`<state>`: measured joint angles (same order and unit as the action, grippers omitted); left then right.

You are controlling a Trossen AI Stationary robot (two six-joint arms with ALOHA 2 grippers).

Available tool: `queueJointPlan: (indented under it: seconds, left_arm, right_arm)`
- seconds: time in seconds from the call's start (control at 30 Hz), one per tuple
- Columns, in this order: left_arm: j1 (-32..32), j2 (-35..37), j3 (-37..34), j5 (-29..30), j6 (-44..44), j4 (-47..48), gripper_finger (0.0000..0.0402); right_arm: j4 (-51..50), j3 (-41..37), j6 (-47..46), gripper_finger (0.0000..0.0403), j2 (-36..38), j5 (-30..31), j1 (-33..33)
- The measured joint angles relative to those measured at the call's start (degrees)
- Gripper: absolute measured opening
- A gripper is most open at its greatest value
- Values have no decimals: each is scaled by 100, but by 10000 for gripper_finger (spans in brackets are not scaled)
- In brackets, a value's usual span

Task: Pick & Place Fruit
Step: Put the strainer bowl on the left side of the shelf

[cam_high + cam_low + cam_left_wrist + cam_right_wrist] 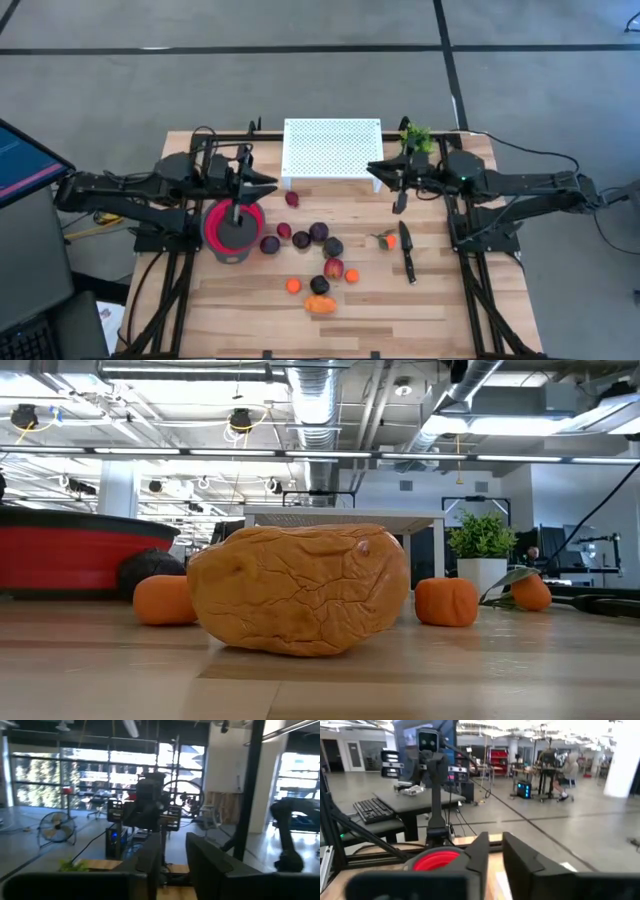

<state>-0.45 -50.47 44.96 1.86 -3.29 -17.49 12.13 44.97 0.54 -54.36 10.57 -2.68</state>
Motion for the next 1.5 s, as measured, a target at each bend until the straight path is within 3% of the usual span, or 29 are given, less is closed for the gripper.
queueJointPlan:
  seconds: [0.2, 0.33, 0.47, 0.63, 0.73, 1.0, 1.33, 1.5]
  left_arm:
    - [0, 42, -3, 622, -16, 34, 163]
    - [0, 157, 3, 718, -45, 61, 163]
    - [0, 146, 2, 715, -56, 246, 114]
    - [0, 124, 1, 713, -61, 281, 22]
    - [0, 130, 1, 715, -61, 264, 8]
    - [0, 135, 1, 713, -40, 268, 28]
    - [0, 85, -1, 711, -1, 363, 114]
    - [0, 87, -1, 711, 2, 360, 132]
  right_arm:
    - [-66, 0, -208, 148, -99, 0, -163]
    - [-111, 0, -363, 168, -97, 0, -201]
    - [-184, 0, -398, 134, -95, 0, -201]
    - [-294, 0, -204, 31, -117, -2, -201]
    - [-292, 0, -49, 12, -114, 0, -200]
    - [-72, 0, -294, 81, -114, -2, -238]
    - [59, 0, -952, 193, -112, -89, -236]
    - [75, 0, -918, 220, -112, -284, -234]
